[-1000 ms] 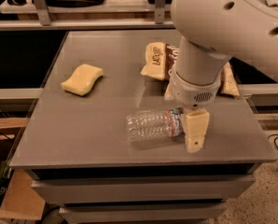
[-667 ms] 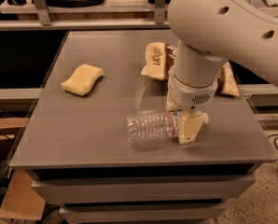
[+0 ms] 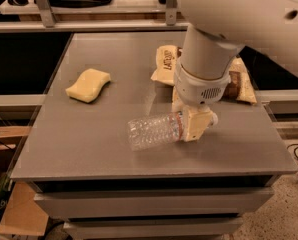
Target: Move water bottle near sponge
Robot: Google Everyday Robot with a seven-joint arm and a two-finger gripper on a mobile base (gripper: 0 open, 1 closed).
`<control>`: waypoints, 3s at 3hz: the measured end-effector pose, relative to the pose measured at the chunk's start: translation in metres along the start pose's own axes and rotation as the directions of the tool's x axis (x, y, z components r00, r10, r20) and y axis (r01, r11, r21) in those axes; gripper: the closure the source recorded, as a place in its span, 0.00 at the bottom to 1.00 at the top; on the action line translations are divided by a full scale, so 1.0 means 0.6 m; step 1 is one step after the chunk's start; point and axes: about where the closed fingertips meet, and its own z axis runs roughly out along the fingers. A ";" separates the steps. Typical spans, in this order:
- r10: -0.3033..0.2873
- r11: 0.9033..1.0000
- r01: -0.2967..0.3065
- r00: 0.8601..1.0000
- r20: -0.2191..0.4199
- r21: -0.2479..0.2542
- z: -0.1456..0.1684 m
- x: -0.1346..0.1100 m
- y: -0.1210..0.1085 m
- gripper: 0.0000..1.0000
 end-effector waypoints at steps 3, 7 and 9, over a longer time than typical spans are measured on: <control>-0.031 0.999 0.031 0.999 -0.010 0.017 -0.006 -0.009 -0.010 1.00; -0.444 0.889 0.456 0.882 -0.159 0.048 -0.056 -0.171 -0.157 1.00; -0.483 0.860 0.505 0.852 -0.202 0.072 -0.069 -0.180 -0.202 1.00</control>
Offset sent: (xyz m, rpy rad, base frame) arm 0.0010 0.0002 0.0000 0.0011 -0.0064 -0.0025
